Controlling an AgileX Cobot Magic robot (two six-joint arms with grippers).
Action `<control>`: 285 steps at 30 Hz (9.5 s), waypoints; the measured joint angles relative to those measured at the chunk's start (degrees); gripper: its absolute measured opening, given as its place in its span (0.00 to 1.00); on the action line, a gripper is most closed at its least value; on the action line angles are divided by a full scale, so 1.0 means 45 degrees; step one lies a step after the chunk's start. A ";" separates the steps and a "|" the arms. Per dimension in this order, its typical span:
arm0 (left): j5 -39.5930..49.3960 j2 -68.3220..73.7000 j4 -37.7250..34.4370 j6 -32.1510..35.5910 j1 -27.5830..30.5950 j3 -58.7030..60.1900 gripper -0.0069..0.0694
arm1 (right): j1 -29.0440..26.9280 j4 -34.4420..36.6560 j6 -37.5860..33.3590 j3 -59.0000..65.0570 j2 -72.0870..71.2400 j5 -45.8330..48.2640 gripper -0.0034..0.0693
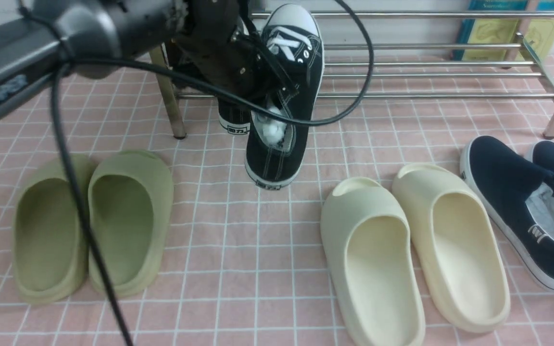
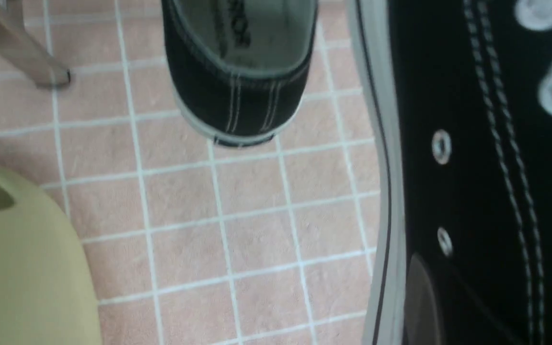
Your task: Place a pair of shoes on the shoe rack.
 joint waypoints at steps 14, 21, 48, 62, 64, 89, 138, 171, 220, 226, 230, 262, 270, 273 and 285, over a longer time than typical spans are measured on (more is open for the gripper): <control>0.1332 0.1336 -0.0736 0.0990 -0.0167 -0.1524 0.13 | 0.0000 0.0000 0.0000 0.0000 0.0000 0.0000 0.38; 0.2300 0.0777 -0.1158 0.1621 -0.0338 -0.1557 0.13 | 0.0000 0.0000 0.0000 0.0000 0.0000 0.0000 0.38; -0.1594 0.4708 -0.1071 0.0329 0.1194 -0.4994 0.13 | 0.0000 0.0000 0.0000 0.0000 0.0000 0.0000 0.38; -0.1886 0.6196 -0.1010 0.1164 0.1227 -0.7489 0.16 | 0.0000 0.0000 0.0000 0.0000 0.0000 0.0000 0.38; -0.1912 0.6196 -0.1009 0.1317 0.1227 -0.7504 0.17 | 0.0000 0.0010 0.0000 0.0000 0.0000 0.0000 0.38; 0.3935 0.3102 -0.1331 0.4046 0.1252 -0.7887 0.39 | 0.0000 -0.0001 0.0000 0.0000 0.0000 0.0000 0.38; 0.1016 0.4957 0.0534 0.4086 -0.0066 -0.5551 0.10 | 0.0000 -0.0001 0.0000 0.0000 -0.0004 0.0000 0.38; 0.2954 -1.3264 0.2023 0.2190 -0.0066 0.5905 0.12 | 0.0000 0.0009 0.0000 0.0000 -0.0004 0.0000 0.38; -0.9177 -2.4036 0.0672 0.3423 0.8287 2.2451 0.12 | 0.0000 -0.0003 0.0000 0.0000 -0.0004 0.0000 0.38; -0.7886 -2.4036 0.0511 0.3606 0.8287 2.2491 0.12 | 0.0000 -0.0003 0.0000 0.0000 -0.0004 0.0000 0.38; -0.7323 -2.4036 -0.0075 0.4297 0.8287 2.2491 0.12 | 0.0000 -0.0003 0.0000 0.0000 -0.0004 0.0000 0.38; -0.6388 -2.4045 -0.0909 0.4102 0.7118 2.2627 0.14 | 0.0000 -0.0003 0.0000 0.0000 -0.0004 0.0000 0.38; -0.6472 -2.4045 -0.0872 0.4102 0.7118 2.2652 0.15 | 0.0000 -0.0003 0.0000 0.0000 -0.0004 0.0000 0.38; -0.6481 -2.4045 -0.0868 0.4091 0.7118 2.2652 0.15 | 0.0000 -0.0003 0.0000 0.0000 -0.0004 0.0000 0.38; -0.6529 -2.4045 -0.0858 0.4091 0.7118 2.2666 0.16 | 0.0000 0.0011 0.0000 0.0000 -0.0004 0.0000 0.38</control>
